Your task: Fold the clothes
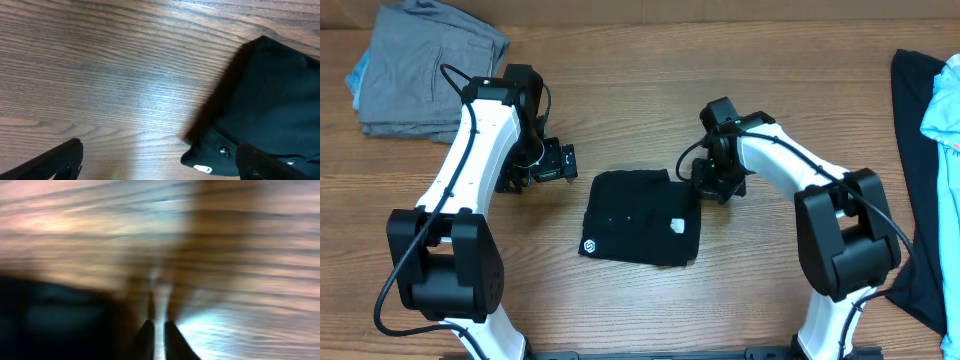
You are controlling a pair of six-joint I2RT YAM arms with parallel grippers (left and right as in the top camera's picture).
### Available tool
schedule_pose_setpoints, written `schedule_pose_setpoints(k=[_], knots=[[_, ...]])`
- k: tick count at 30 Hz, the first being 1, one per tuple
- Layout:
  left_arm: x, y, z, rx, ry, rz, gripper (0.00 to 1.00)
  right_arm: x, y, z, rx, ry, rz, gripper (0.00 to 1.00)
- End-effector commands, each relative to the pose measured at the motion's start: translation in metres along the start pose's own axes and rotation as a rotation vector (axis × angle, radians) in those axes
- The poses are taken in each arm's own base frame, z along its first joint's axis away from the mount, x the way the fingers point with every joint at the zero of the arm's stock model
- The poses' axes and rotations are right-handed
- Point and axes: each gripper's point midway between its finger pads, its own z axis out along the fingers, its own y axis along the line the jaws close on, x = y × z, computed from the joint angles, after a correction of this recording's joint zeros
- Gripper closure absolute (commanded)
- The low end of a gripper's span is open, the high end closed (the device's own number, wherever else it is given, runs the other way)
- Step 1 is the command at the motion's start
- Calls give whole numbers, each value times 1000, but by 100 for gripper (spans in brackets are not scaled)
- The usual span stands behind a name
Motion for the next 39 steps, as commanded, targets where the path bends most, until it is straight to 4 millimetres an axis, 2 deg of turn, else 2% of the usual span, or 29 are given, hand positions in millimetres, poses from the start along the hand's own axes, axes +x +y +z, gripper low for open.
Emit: schedule_pose_setpoints(k=[1, 3, 5, 8, 10, 13, 15, 16, 20, 23, 24, 28, 33, 34, 36, 39], knots=[[1, 0, -2, -2, -5, -13, 0, -9, -32, -5, 120, -40, 92, 96], [1, 0, -2, -2, -4, -14, 0, -10, -41, -18, 154, -39, 151, 96], [1, 0, -2, -2, -5, -14, 0, -9, -42, -40, 151, -42, 195, 96], [0, 0, -2, -1, -9, -14, 0, -14, -29, -87, 108, -108, 189, 96], [0, 0, -2, -1, -9, -14, 0, -16, -9, -119, 27, -161, 130, 96], [-1, -1, -2, 1, -15, -13, 0, -12, 44, -158, -183, -219, -48, 87], [-4, -2, -2, 5, -25, -13, 0, -7, 73, -168, -290, -236, -143, 76], [-5, -2, -2, 6, -28, -13, 0, -4, 85, -169, -322, -234, -172, 76], [-5, -2, -2, 6, -29, -17, 0, 8, 123, -150, -404, -185, -263, 82], [-5, -2, -2, 6, -29, -16, 0, 17, 149, -123, -457, -129, -321, 82], [-5, -2, -2, 6, -29, -16, 0, 20, 156, -106, -461, -98, -334, 82], [-5, -2, -2, 6, -28, -16, 0, 24, 159, -63, -466, 19, -314, 82], [-4, -1, -2, 5, -26, -16, 0, 20, 132, -11, -402, 142, -249, 81], [-4, -2, -2, 5, -26, -16, 0, 18, 120, -2, -367, 160, -220, 82], [-3, -1, -2, 4, -23, -16, 0, 11, 84, 15, -228, 176, -134, 83], [-4, -2, -2, 5, -27, -16, 0, 1, 40, 18, -56, 157, -46, 83]])
